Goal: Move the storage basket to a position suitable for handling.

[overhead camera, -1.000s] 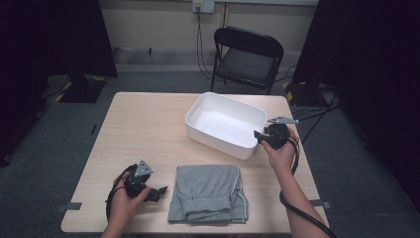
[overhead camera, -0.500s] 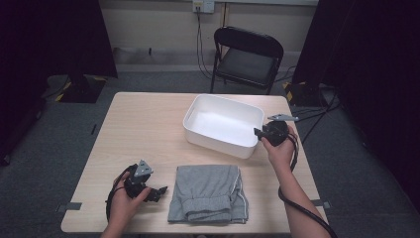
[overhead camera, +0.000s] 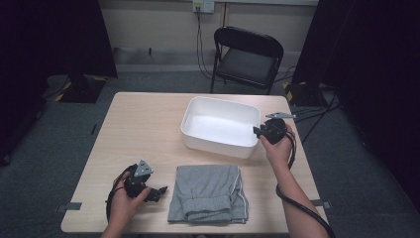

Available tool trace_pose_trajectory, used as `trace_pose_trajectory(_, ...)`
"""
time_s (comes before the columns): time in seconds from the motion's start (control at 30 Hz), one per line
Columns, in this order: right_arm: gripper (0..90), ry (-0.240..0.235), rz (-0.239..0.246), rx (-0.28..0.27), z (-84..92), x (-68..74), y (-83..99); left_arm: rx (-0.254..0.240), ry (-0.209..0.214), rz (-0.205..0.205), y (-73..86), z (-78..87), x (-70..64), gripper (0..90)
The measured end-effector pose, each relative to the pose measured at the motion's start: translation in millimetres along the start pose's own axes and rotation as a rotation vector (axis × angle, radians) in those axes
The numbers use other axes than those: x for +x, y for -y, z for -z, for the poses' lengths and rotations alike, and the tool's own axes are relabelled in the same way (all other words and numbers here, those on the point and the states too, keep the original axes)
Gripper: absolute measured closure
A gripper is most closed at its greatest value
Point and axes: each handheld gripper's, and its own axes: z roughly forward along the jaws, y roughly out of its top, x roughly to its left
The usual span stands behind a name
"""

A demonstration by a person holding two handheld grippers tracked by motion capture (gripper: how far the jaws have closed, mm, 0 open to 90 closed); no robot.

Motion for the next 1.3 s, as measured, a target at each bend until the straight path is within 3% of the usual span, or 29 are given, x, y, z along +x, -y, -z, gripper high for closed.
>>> trace_pose_trajectory(0.93, 72.8, 0.014, -0.023, -0.016, -13.4, 8.5, -4.5, -0.001, 0.001, -0.001, -0.1, -0.2, 0.1, 0.0)
trace_pose_trajectory(1.3, 74.9, 0.011, -0.058, -0.036, -16.0, 12.3, -3.3, -0.001, 0.002, -0.001, -0.1, -0.2, 0.1, 0.0)
